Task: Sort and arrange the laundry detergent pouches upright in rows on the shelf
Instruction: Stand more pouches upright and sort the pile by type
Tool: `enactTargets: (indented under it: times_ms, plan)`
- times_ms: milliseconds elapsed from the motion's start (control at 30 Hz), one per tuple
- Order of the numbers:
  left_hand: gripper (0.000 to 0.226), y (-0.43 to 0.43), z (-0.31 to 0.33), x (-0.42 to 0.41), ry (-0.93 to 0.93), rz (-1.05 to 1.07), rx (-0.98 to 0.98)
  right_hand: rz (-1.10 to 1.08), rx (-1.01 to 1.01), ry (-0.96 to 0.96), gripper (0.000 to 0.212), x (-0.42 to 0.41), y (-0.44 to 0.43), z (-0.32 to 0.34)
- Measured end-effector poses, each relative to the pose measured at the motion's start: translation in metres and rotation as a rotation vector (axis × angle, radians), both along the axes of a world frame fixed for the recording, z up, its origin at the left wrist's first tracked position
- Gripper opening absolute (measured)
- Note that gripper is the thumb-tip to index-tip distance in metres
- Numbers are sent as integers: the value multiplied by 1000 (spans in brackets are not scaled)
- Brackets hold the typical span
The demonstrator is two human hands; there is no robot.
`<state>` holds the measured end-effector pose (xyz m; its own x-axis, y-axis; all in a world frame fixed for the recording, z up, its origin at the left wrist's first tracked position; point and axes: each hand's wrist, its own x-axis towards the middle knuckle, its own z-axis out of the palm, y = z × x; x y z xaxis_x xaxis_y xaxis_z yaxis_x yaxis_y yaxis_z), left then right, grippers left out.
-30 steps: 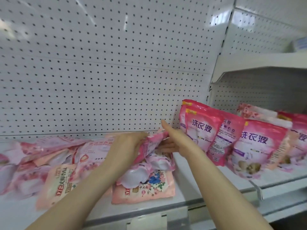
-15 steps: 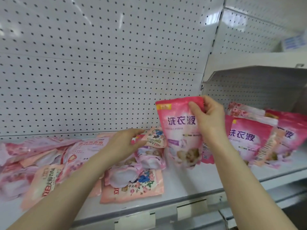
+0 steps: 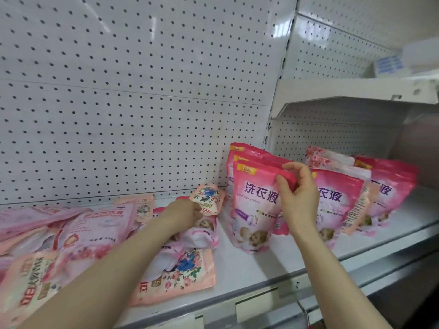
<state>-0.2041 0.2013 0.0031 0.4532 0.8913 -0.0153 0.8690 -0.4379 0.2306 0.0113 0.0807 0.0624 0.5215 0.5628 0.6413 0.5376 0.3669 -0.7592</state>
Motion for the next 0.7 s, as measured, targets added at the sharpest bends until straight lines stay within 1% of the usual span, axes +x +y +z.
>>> enactTargets:
  times_ms: [33,100,133,200,233,267,300,367,400,467,533,600,633,700]
  plan:
    - [36,3,-1,0,16,9,9,-103,9,-150,27,1,-3,1]
    - [40,6,-3,0,30,24,-10,-310,108,-530,29,-2,-8,0]
    - [40,8,-3,-1,26,29,-19,-349,176,-684,30,-8,-8,-1]
    - [39,10,0,-3,12,44,-3,-302,238,-900,30,-28,-2,-3]
    - [38,12,2,-5,6,48,6,-253,205,-998,26,-39,5,-7]
    - [37,11,2,-7,3,48,6,-195,104,-1087,26,-50,12,-13]
    - [36,8,1,-10,5,43,-6,-123,-67,-1154,27,-60,21,-21]
    - [35,0,-2,-15,-9,13,-13,-14,-427,-1217,32,-72,38,-36]
    - [35,-4,-4,-20,-36,2,-6,6,-565,-1250,34,-74,46,-42]
    - [35,-12,-7,-30,-118,-9,-14,-22,-709,-1346,28,-79,58,-47]
    - [35,-17,-10,-42,-137,-28,14,-67,-746,-1353,20,-86,64,-42]
    - [49,-18,-11,-54,-182,-3,32,-92,-703,-1280,22,-96,68,-31]
    - [58,-19,-10,-57,-226,23,19,-119,-681,-1241,24,-100,68,-21]
    - [68,-15,-4,-60,-285,76,-18,-187,-632,-1151,27,-104,71,6]
